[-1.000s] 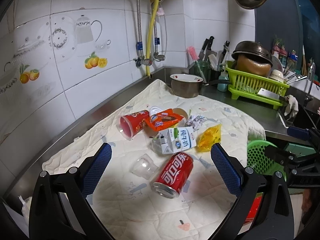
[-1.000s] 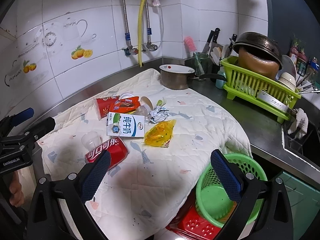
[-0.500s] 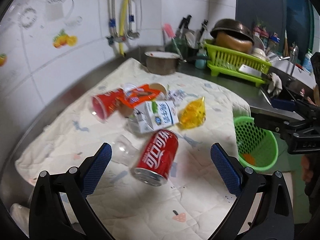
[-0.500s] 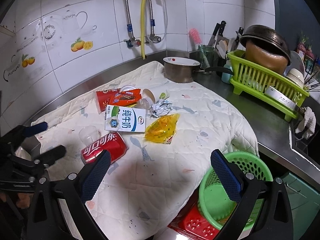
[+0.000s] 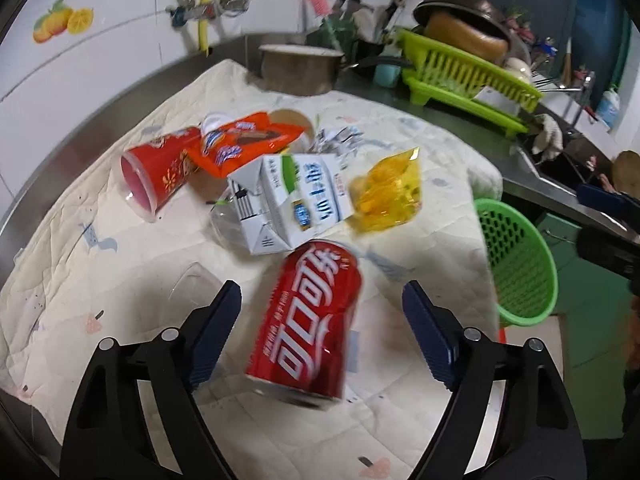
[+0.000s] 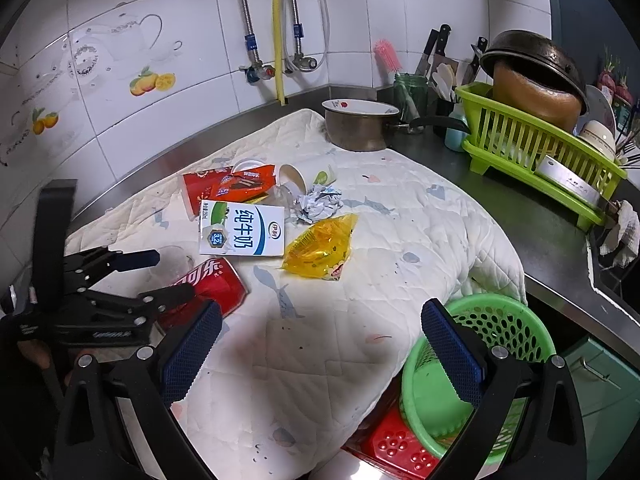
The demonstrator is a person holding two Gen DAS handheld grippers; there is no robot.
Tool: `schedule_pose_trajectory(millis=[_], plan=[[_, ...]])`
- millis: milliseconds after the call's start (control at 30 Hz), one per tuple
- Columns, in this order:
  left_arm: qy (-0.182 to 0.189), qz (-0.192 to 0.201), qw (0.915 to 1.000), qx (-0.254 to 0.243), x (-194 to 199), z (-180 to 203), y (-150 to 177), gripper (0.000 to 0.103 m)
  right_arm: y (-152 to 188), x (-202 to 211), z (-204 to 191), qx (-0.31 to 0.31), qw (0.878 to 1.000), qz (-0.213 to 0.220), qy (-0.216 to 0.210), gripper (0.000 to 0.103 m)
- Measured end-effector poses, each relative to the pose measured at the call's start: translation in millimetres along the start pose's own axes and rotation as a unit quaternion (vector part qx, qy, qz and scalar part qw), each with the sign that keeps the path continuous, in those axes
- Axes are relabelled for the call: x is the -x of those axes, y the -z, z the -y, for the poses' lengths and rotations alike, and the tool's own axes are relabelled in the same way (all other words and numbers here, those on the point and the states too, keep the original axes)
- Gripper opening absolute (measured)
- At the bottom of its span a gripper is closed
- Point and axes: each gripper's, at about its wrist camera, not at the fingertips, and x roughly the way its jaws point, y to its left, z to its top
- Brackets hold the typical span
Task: Collect trash
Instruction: 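Move the left tool to the red Coca-Cola can and close on it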
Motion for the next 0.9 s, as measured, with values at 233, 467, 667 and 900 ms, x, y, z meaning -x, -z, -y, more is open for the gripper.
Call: schedule_pose_trajectory(millis=[233, 467, 667, 900], plan=[[0.013, -0.024, 0.9996, -0.01, -17.4, -1.5, 1.9, 0.074, -0.3, -9.4, 4.5, -0.003, 1.0, -0.008, -0.001, 0.097], [0.014, -0.043, 0.999, 0.004, -28.0, -7.2, 8.7, 0.066, -2.0, -17.0, 5.2, 0.001, 1.0, -0.01, -0.005, 0.097], [0.015, -0.048, 0.9987, 0.006, -32.3, -7.6, 11.4, 0.062, -7.1, -32.5, 12.7, -0.008, 1.0, -0.015, -0.02, 0.096], [0.015, -0.057, 0.9983, 0.002, -35.3, -4.9, 15.0, 0.06, -21.9, -61.5, 13.4, -0.016, 0.999, -0.023, -0.03, 0.096]])
